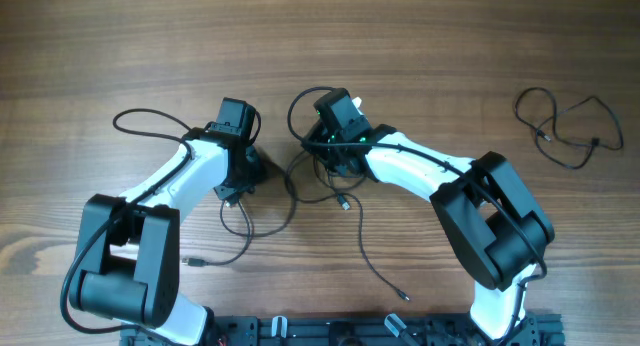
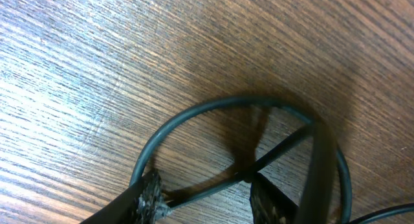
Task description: Untangle cables
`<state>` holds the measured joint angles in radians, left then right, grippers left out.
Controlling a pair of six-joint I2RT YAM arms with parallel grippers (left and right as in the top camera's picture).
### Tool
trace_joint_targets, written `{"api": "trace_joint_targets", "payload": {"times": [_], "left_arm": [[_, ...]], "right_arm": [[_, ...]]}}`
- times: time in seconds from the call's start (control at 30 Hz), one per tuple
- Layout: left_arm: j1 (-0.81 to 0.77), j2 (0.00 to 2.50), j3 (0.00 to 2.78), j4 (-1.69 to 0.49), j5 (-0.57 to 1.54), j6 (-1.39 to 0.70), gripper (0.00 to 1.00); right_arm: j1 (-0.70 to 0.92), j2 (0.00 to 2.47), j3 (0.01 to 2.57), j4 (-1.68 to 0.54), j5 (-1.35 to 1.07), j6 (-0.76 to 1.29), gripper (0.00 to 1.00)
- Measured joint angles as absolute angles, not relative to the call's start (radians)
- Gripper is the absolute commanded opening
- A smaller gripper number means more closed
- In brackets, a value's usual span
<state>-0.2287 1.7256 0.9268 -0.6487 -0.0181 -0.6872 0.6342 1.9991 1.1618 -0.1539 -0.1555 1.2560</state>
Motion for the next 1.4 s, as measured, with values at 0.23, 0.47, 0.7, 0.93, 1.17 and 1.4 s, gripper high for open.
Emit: {"api": "trace_joint_targets", "payload": {"times": [0.23, 0.47, 0.7, 0.93, 1.17, 1.4], "left_arm": [[-0.229, 1.726, 0.926, -0.649, -0.018, -0.687, 0.47], [-0.229, 1.726, 0.926, -0.649, -0.018, -0.687, 0.47], [-0.229, 1.726, 0.926, -0.649, -0.018, -0.687, 0.47], [-0.229, 1.726, 0.926, -0.649, -0.018, -0.687, 0.47], [-0.229, 1.726, 0.926, -0.649, -0.018, -0.687, 0.47], [-0.229, 1.726, 0.926, -0.648, -0.018, -0.687, 0.47]], "right_arm": [[0.634, 1.999, 1.162, -0.203, -0.147, 1.239, 0.19], [0.634, 1.999, 1.162, -0.218, -0.148, 1.233, 0.14], [0.634, 1.999, 1.162, -0.228, -0.148, 1.213, 0.14], [0.635, 1.999, 1.168, -0.236, -0.153, 1.138, 0.20], [0.622, 1.999, 1.168, -0.236, -0.152, 1.094, 0.20], [0.566, 1.999, 1.168, -0.221, -0.148, 1.094, 0.13]]}}
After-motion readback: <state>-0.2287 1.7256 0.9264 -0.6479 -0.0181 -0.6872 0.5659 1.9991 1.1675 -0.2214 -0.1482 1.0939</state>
